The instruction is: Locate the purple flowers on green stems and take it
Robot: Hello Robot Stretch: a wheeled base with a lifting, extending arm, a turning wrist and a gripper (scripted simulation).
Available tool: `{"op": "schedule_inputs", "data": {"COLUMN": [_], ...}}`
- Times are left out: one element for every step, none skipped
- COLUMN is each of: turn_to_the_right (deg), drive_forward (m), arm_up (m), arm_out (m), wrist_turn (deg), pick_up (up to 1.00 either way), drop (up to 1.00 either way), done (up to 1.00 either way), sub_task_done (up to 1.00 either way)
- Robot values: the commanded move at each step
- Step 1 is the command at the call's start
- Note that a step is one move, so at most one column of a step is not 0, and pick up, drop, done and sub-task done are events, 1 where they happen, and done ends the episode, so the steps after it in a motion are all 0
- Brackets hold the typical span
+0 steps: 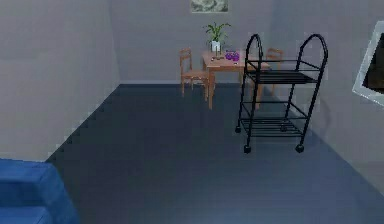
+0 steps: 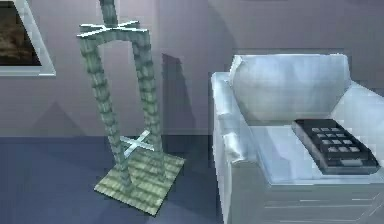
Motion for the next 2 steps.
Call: {"op": "schedule_inputs", "data": {"turn_to_the_right": [0.0,3.0], "drive_forward": [1.0,0.0], "arm_up": [0.0,0.0], "arm_out": [0.0,0.0], "wrist_turn": [0.0,0.0], "pick_up": [0.0,0.0], "drop": [0.0,0.0], "done": [0.0,0.0], "sub_task_done": [0.0,0.0]}}
